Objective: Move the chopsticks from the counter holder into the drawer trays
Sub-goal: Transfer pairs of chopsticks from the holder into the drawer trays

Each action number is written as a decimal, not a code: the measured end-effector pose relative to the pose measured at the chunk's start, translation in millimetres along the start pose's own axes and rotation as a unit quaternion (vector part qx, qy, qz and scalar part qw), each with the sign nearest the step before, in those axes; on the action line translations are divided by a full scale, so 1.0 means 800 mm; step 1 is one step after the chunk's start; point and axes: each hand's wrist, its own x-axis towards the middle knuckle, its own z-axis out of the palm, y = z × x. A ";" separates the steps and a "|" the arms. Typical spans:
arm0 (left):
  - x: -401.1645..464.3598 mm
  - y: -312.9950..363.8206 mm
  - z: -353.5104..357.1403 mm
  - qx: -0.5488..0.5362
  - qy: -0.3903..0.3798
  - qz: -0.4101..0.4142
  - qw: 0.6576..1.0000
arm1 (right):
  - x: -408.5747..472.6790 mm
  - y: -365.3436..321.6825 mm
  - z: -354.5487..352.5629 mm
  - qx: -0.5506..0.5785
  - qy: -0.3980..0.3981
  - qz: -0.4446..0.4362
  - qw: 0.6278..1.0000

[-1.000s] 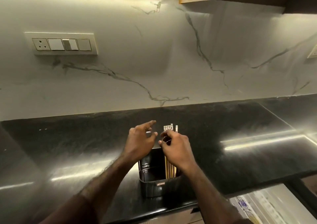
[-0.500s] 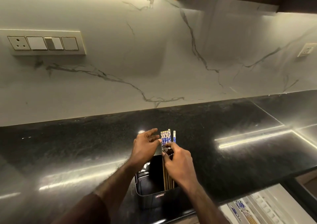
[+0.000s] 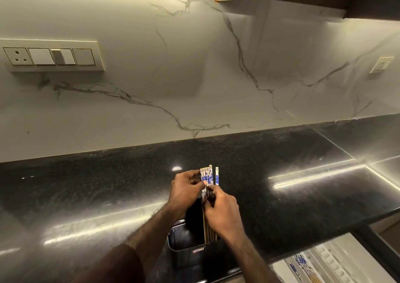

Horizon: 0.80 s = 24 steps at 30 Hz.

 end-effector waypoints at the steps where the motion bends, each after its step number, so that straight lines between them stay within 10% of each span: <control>1: 0.000 -0.001 0.000 -0.005 0.002 -0.001 1.000 | 0.000 0.001 0.000 0.001 -0.001 -0.001 1.000; 24: -0.044 0.122 -0.043 0.002 -0.002 0.120 0.993 | 0.016 -0.050 -0.057 0.157 0.000 -0.094 0.983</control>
